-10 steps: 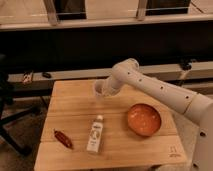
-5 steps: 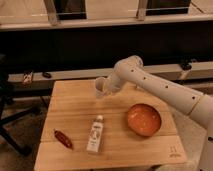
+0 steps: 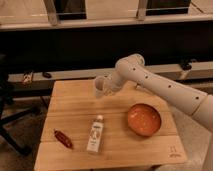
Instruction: Pick up the ceramic cup
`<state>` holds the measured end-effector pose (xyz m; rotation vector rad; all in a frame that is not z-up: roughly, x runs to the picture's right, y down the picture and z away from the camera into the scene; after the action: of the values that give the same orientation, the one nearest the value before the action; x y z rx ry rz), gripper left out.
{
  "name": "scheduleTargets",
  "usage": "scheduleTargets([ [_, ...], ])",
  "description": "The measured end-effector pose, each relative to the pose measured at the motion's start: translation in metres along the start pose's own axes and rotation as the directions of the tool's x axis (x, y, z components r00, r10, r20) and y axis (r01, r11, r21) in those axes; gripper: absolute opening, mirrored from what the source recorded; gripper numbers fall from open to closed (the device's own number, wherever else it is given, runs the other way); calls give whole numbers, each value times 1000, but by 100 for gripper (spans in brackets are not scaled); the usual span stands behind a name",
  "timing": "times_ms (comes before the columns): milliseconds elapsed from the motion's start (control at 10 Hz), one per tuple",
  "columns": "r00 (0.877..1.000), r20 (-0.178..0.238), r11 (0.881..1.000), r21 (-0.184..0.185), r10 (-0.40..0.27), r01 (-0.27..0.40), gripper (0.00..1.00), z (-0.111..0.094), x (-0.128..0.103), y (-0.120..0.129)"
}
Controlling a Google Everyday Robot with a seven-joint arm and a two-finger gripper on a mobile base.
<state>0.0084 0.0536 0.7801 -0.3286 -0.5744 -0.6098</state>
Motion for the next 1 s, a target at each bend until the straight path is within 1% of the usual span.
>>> scheduleTargets([
  [800, 999, 40, 999, 12, -33, 33, 4, -12, -9, 0],
  [1000, 998, 48, 999, 17, -34, 33, 4, -17, -9, 3],
])
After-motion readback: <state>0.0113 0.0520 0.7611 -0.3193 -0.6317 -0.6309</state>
